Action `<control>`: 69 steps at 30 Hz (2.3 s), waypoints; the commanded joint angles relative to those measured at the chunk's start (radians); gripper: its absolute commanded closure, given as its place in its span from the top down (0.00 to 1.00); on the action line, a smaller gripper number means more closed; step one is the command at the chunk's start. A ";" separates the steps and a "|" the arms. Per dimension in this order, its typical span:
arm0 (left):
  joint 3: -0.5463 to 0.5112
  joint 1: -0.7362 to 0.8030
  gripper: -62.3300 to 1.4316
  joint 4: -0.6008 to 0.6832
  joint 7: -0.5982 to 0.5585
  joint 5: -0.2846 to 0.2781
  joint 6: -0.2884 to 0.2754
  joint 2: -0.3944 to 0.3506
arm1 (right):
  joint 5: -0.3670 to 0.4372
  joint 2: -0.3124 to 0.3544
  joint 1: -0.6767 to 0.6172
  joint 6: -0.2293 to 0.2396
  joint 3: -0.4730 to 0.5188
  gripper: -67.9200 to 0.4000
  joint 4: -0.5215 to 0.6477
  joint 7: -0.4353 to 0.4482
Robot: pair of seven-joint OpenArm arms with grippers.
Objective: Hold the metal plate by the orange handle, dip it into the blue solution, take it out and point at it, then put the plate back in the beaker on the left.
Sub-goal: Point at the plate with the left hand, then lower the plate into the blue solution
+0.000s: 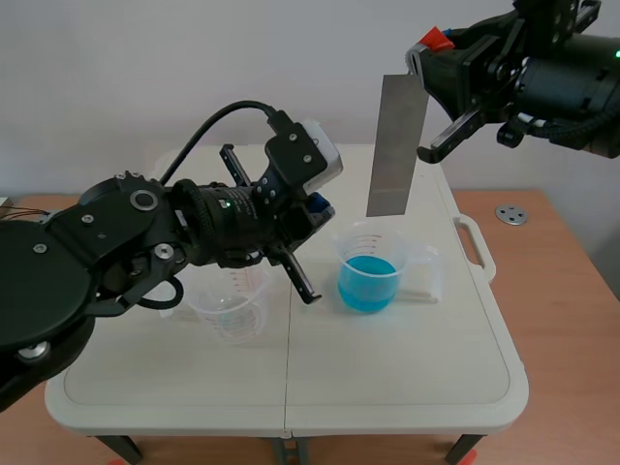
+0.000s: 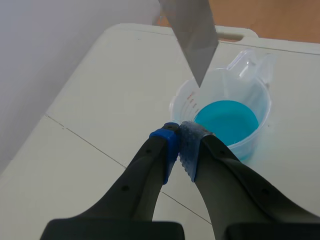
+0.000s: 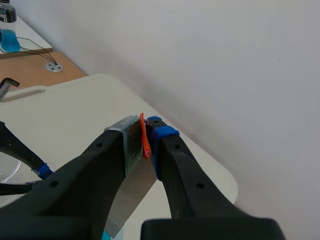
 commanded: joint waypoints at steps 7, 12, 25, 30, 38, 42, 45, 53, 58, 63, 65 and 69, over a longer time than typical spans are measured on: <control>-0.173 0.182 0.05 0.182 -0.069 -0.122 0.007 -0.206 | 0.014 0.002 0.014 0.006 0.002 0.02 0.017 0.016; -0.312 0.375 0.05 0.344 -0.108 -0.188 0.007 -0.337 | 0.014 0.002 0.014 0.006 0.002 0.02 0.017 0.016; -0.735 0.980 0.05 0.577 -0.289 -0.307 0.006 -0.402 | 0.014 0.002 0.014 0.006 -0.016 0.03 0.006 0.024; -0.839 1.128 0.05 0.581 -0.331 -0.309 0.002 -0.340 | 0.013 0.002 0.014 0.006 -0.027 0.02 -0.043 0.039; -0.889 1.211 0.05 0.581 -0.312 -0.302 -0.005 -0.199 | -0.055 0.001 0.014 0.006 -0.047 0.03 -0.131 0.121; -0.889 1.218 0.05 0.580 -0.280 -0.292 -0.006 -0.140 | -0.089 -0.001 0.014 0.006 -0.058 0.03 -0.171 0.165; -0.889 1.218 0.05 0.580 -0.265 -0.250 -0.005 -0.108 | -0.109 -0.001 0.014 0.006 -0.067 0.03 -0.204 0.195; -0.889 1.218 0.05 0.575 -0.245 -0.229 -0.005 -0.098 | -0.174 -0.001 0.014 0.001 -0.087 0.03 -0.290 0.277; -0.889 1.217 0.05 0.575 -0.244 -0.225 -0.005 -0.098 | -0.243 -0.023 0.014 -0.018 -0.091 0.03 -0.340 0.322; -0.888 1.215 0.05 0.575 -0.244 -0.225 -0.006 -0.098 | -0.286 -0.034 0.014 -0.037 -0.091 0.03 -0.383 0.364; -0.888 1.215 0.05 0.575 -0.244 -0.225 -0.006 -0.098 | -0.286 -0.034 0.014 -0.045 -0.091 0.03 -0.397 0.378; -0.888 1.215 0.05 0.575 -0.245 -0.225 -0.006 -0.098 | -0.315 -0.034 0.014 -0.045 -0.091 0.02 -0.415 0.394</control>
